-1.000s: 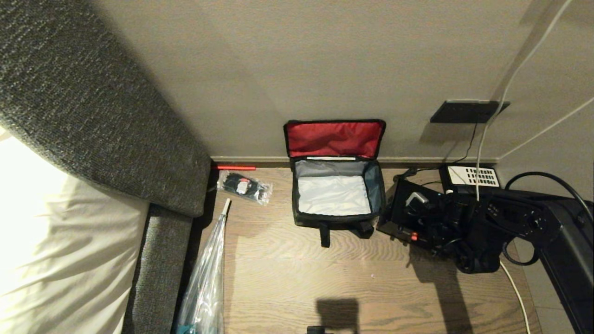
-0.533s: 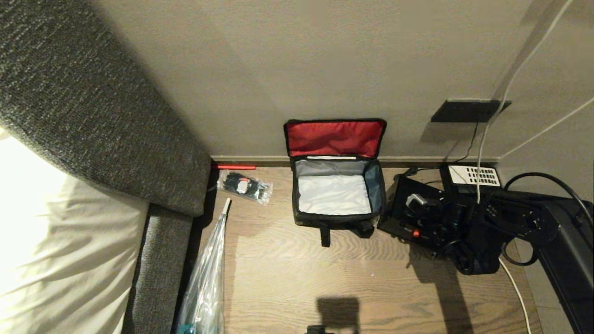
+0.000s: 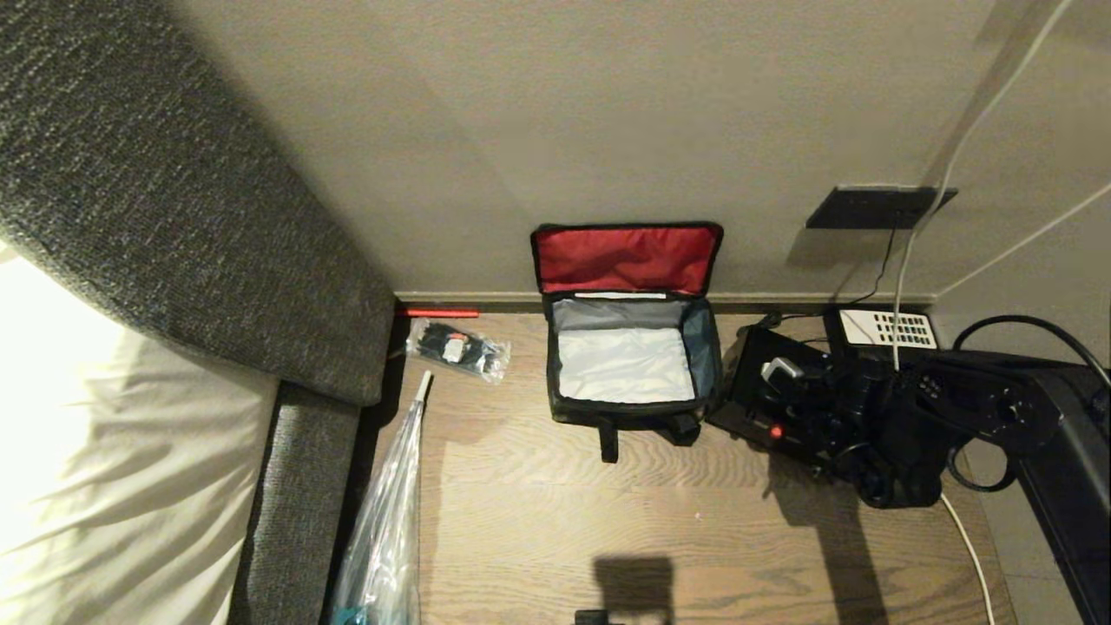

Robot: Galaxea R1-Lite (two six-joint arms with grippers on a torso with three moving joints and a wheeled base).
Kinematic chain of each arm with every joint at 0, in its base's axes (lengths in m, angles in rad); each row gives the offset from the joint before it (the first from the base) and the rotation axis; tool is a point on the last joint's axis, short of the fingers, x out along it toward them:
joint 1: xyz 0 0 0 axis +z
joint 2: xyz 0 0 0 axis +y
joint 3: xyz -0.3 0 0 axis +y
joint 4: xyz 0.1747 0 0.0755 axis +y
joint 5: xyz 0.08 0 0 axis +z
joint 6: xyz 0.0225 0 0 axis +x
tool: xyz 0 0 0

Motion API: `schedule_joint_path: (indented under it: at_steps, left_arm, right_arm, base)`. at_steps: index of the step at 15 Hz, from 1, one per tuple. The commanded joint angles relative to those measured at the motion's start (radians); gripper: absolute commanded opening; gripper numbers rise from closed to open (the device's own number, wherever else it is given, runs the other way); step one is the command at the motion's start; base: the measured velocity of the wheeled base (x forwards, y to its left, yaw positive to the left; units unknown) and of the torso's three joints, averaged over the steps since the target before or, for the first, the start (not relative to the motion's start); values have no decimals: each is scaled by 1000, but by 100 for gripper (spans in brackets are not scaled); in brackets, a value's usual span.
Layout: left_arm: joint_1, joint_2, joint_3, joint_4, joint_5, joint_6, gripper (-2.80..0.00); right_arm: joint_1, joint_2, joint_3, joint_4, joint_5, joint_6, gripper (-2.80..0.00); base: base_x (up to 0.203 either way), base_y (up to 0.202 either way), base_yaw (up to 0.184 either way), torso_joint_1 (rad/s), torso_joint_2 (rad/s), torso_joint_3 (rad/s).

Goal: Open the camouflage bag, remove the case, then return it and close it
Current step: Place the black box back

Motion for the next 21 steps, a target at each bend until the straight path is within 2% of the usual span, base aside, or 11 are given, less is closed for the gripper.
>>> schedule_joint_path:
  at_steps: [1,8,14,18,21]
  left_arm:
    - [0,-2,0,1,-1,0,-280]
    - [0,-2,0,1,1,0,-280]
    - [1,0,0,1,1,0,-280]
    - [0,0,0,1,-1,0,-280]
    - [0,0,0,1,1,0,-280]
  right_arm:
    - [0,-103,52,-16,-5,-11,-280]
    - [5,-273,198,-14,-22,-36,-280]
    - [13,-411,261,-1,-23,-78,-280]
    - [44,-523,269,82,-23,-101,-280]
    - [65,-554,270,94,-23,-132,-280]
  base:
    - [0,0,0,0,0,0]
    - [0,0,0,0,0,0]
    - [0,0,0,0,0,0]
    - [0,0,0,0,0,0]
    - [0,0,0,0,0,0]
